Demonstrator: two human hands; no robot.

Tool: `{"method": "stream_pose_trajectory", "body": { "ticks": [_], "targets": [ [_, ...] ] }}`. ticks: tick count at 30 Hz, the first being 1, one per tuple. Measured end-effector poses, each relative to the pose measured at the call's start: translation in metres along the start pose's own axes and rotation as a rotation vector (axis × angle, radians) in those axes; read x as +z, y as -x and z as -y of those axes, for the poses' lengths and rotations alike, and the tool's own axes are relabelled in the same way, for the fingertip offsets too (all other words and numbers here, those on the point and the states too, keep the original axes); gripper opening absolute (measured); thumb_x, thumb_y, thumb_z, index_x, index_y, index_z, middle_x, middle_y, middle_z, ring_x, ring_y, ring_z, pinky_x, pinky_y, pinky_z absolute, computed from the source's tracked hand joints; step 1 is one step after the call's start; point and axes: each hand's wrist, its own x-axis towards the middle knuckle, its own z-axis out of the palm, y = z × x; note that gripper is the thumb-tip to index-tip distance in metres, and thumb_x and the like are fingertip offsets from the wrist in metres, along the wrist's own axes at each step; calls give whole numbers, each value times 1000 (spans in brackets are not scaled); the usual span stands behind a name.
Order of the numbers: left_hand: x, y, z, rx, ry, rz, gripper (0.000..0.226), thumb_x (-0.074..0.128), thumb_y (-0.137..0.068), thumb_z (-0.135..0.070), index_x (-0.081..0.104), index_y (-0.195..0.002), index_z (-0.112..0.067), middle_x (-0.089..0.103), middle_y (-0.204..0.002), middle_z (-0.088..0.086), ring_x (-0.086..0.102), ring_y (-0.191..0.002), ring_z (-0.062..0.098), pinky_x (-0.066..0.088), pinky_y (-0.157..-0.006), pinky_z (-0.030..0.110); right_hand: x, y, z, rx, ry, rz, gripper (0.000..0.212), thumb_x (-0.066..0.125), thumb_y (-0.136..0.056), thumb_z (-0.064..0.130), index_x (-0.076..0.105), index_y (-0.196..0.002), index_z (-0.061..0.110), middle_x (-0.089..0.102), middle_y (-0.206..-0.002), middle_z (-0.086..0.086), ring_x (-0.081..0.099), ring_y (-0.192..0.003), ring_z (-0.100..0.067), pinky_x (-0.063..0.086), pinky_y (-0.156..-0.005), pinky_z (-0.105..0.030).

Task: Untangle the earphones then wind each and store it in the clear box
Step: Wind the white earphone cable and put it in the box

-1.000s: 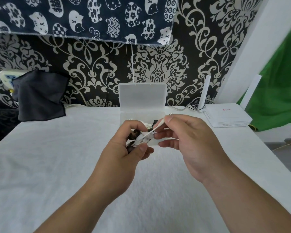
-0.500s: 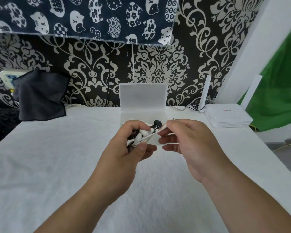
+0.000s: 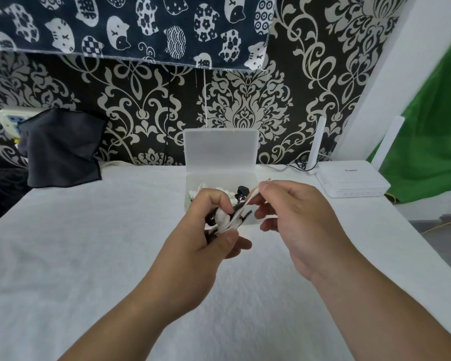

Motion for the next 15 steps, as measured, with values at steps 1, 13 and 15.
{"method": "stream_pose_trajectory", "body": {
  "ticks": [1,13,15],
  "targets": [
    [0,0,0,7,-11,0,37,51,-97,4,53,-95,-33,64,-98,-13,74,-89,23,58,-88,44,1,0,-1,9,7,-16,34,56,-96,21,74,-69,15,72,-75,2,63,-70,-13,50,-63,-31],
    [2,1,3,51,-4,-35,53,57,-93,7,49,-124,-35,68,-116,-7,72,-98,21,56,-91,44,2,0,2,227,-127,-15,32,59,-95,21,71,-66,14,70,-75,-4,63,-63,-16,49,-62,-34],
    [3,1,4,43,29,-59,54,58,-91,9,52,-126,-33,69,-115,-6,72,-99,20,57,-93,43,2,-1,2,291,-169,-16,26,60,-94,20,71,-72,12,70,-77,-5,62,-61,-16,48,-59,-32]
  ]
}}
